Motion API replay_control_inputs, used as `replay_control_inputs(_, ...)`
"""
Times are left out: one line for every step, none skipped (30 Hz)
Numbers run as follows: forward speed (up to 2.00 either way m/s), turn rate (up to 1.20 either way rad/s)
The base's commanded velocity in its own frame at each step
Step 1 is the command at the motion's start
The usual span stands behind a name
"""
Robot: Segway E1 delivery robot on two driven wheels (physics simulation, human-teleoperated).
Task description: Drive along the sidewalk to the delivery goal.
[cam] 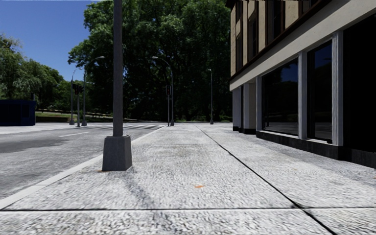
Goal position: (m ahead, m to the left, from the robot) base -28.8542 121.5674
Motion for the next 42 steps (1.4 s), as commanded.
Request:
replay_control_inputs(2.00,0.20)
replay_control_inputs(2.00,0.20)
replay_control_inputs(2.00,0.20)
replay_control_inputs(2.00,0.20)
replay_control_inputs(2.00,0.20)
replay_control_inputs(2.00,0.16)
replay_control_inputs(2.00,0.11)
replay_control_inputs(2.00,0.00)
replay_control_inputs(2.00,0.00)
replay_control_inputs(2.00,0.00)
replay_control_inputs(2.00,0.00)
replay_control_inputs(2.00,0.00)
replay_control_inputs(2.00,0.00)
replay_control_inputs(2.00,0.00)
replay_control_inputs(2.00,0.00)
replay_control_inputs(2.00,0.00)
replay_control_inputs(2.00,0.00)
replay_control_inputs(2.00,0.00)
replay_control_inputs(2.00,0.00)
replay_control_inputs(2.00,0.00)
replay_control_inputs(2.00,0.00)
replay_control_inputs(2.00,0.00)
replay_control_inputs(2.00,0.00)
replay_control_inputs(2.00,0.00)
replay_control_inputs(2.00,0.00)
replay_control_inputs(2.00,0.00)
replay_control_inputs(2.00,0.00)
replay_control_inputs(2.00,0.00)
replay_control_inputs(2.00,0.00)
replay_control_inputs(2.00,0.00)
replay_control_inputs(2.00,0.00)
replay_control_inputs(2.00,0.00)
replay_control_inputs(2.00,0.00)
replay_control_inputs(2.00,0.00)
replay_control_inputs(2.00,0.00)
replay_control_inputs(2.00,0.00)
replay_control_inputs(2.00,0.00)
replay_control_inputs(2.00,0.00)
replay_control_inputs(2.00,0.00)
replay_control_inputs(2.00,0.00)
replay_control_inputs(2.00,0.00)
replay_control_inputs(2.00,0.00)
